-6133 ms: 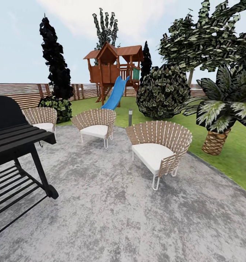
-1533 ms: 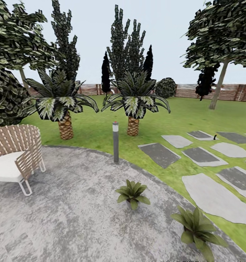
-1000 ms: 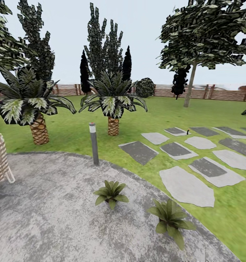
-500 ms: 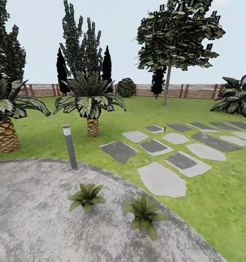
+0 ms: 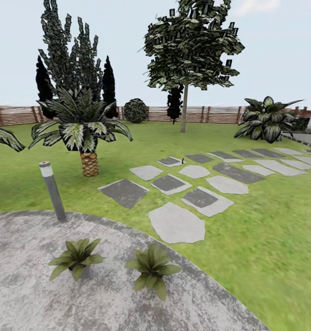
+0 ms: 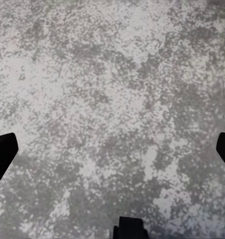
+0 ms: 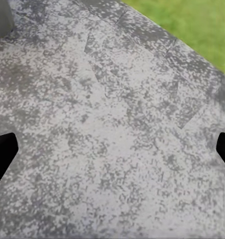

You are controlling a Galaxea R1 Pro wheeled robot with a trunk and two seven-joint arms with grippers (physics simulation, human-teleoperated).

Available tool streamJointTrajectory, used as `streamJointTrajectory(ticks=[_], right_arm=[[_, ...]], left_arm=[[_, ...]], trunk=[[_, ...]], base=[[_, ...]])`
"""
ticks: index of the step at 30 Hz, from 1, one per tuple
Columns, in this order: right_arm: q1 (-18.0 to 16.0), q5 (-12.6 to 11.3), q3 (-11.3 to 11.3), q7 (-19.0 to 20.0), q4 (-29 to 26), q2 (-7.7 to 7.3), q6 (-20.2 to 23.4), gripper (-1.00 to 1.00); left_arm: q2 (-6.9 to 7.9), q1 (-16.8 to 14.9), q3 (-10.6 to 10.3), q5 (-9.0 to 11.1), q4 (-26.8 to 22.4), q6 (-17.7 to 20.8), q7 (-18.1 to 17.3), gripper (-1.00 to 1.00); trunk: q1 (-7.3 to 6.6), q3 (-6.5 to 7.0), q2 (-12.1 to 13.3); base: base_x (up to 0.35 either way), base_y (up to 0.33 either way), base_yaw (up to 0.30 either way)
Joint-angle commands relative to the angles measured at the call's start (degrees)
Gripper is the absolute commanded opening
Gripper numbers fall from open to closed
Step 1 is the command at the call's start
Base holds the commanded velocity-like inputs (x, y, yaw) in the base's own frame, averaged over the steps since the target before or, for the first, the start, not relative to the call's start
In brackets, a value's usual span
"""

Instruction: Pick up the pesticide atomizer in the garden and spray insectifuge to fully cover both potted plants in the garden.

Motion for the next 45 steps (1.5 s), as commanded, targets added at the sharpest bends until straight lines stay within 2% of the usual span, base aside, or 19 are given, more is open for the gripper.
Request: streamJointTrajectory(ticks=[1, 19, 45], right_arm=[[-0.1, 0.0, -0.1, 0.0, 0.1, 0.01, -0.2, 1.00], [-0.1, 0.0, -0.1, -0.2, 0.1, 0.01, -0.3, 1.00], [-0.1, 0.0, -0.1, -0.2, 0.1, 0.01, -0.3, 1.00]], left_arm=[[0.00, 0.0, 0.1, 0.1, 0.0, -0.2, 0.0, 1.00], [0.02, 0.0, 0.1, 0.1, 0.0, -0.2, 0.0, 1.00], [0.02, 0.1, 0.1, 0.0, 0.0, -0.2, 0.0, 1.00]], trunk=[[-0.01, -0.06, 0.0], [-0.01, -0.06, 0.0], [-0.01, -0.06, 0.0]], base=[[0.000, -0.271, -0.300], [0.003, -0.271, -0.300], [0.080, -0.271, -0.295]])
